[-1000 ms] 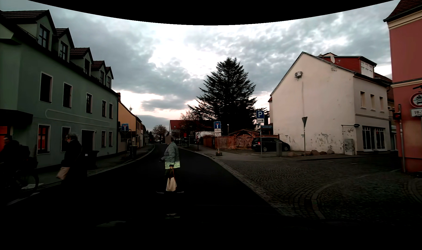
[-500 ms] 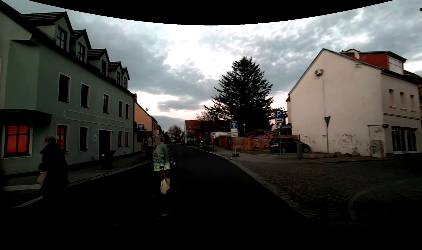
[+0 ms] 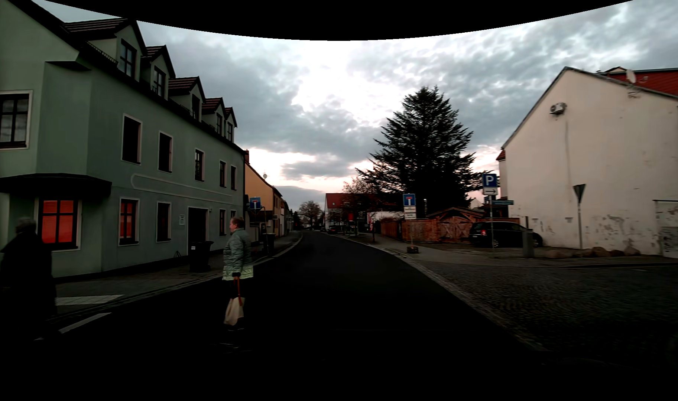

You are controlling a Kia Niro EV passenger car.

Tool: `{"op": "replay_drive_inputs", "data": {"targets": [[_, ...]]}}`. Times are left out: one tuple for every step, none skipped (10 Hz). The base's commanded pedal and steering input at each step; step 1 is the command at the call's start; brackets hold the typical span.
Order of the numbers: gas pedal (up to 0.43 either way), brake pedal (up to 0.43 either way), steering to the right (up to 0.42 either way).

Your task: Follow the waypoints while adhering to traffic rules and regulations

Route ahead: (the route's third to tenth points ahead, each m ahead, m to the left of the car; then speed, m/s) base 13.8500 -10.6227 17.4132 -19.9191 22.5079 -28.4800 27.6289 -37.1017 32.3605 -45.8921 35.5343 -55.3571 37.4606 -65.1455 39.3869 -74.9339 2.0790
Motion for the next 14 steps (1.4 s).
{"op": "replay_drive_inputs", "data": {"targets": [[0.169, 0.0, -0.173], [0.157, 0.0, -0.103], [0.138, 0.0, -0.014], [0.11, 0.0, 0.051], [0.067, 0.0, 0.106], [0.028, 0.0, 0.145], [0.0, 0.0, 0.199], [0.0, 0.0, 0.239], [0.0, 0.0, 0.266], [0.0, 0.0, 0.296], [0.0, 0.0, 0.327], [0.0, 0.0, 0.355], [0.0, 0.0, 0.383], [0.0, 0.0, 0.406]]}}
